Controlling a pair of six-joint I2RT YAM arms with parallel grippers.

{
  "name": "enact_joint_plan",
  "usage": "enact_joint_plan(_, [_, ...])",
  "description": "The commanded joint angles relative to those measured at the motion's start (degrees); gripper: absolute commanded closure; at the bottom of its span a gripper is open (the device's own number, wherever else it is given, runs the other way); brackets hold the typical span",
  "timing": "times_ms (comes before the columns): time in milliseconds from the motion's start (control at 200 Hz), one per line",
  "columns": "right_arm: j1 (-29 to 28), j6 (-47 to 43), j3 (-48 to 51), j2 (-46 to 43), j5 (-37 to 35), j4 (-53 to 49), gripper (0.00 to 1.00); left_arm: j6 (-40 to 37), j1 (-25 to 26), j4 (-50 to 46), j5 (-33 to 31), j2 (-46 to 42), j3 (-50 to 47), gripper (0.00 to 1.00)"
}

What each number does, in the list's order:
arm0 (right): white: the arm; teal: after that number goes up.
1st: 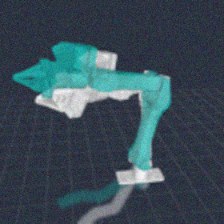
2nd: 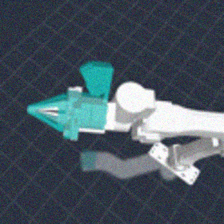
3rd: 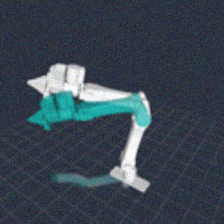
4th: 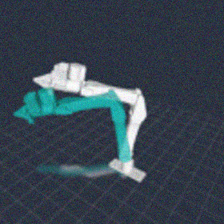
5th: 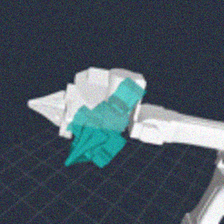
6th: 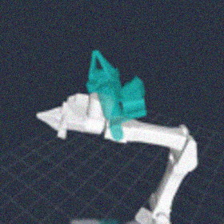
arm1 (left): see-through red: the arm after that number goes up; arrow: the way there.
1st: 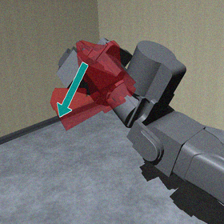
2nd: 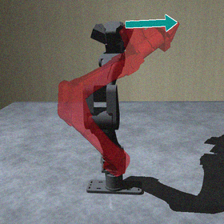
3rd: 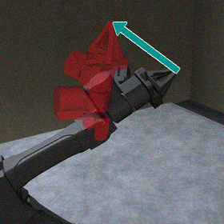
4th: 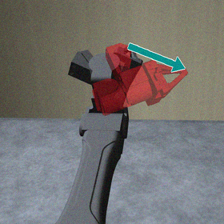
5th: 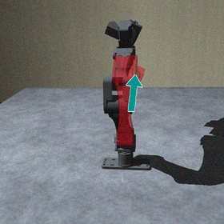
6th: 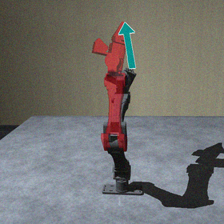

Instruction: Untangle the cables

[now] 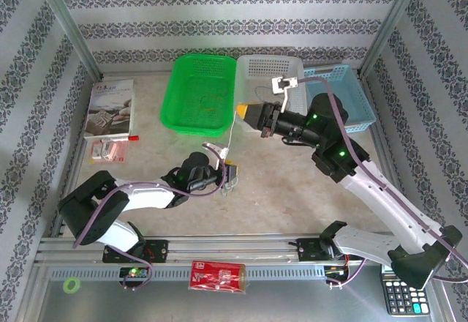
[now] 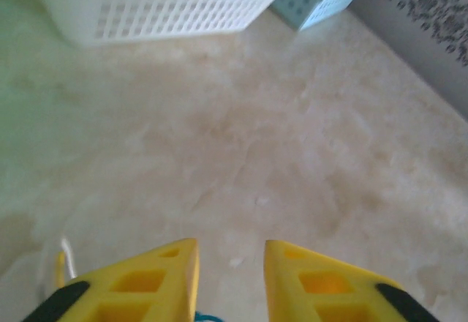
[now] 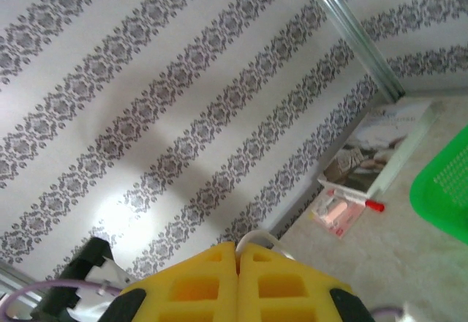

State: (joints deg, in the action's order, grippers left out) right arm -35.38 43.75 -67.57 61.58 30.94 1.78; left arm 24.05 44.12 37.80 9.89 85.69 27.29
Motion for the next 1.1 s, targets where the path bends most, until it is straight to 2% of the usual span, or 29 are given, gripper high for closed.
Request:
enact_joint_plan(0, [2.6, -0.6, -4.9, 0.6, 0.2, 2.0, 1.0, 2.7, -0.5, 6.7, 0.9, 1.9, -2.3, 0.74])
enact_joint_plan(270, [11.2, 2.0, -13.9, 1.5, 1.3, 2.8, 1.0, 3.9, -0.5, 9.8, 2.2, 5.8, -3.3, 0.74])
enact_joint_plan(415, [16.0, 3.1, -17.2, 1.8, 1.0, 2.8, 1.0, 4.3, -0.5, 10.5, 2.6, 6.3, -3.5, 0.71])
enact_joint_plan(769, [26.3, 6.4, -18.5, 2.3, 0.1, 4.4, 1.0, 4.2, -0.5, 9.2, 2.6, 4.4, -3.5, 0.68])
enact_joint_plan(959, [30.9, 5.9, -17.6, 3.2, -1.6, 4.2, 1.0, 4.2, -0.5, 5.8, 3.3, 1.4, -1.7, 0.57])
enact_joint_plan(1019, [32.2, 5.5, -16.9, 3.6, -2.5, 4.2, 1.0, 4.2, -0.5, 4.0, 3.4, 0.0, -0.9, 0.49])
enact_joint_plan(1099, [33.9, 4.5, -16.2, 4.3, -4.3, 4.3, 1.0, 4.3, -0.5, 1.2, 3.3, -2.0, 0.5, 0.34])
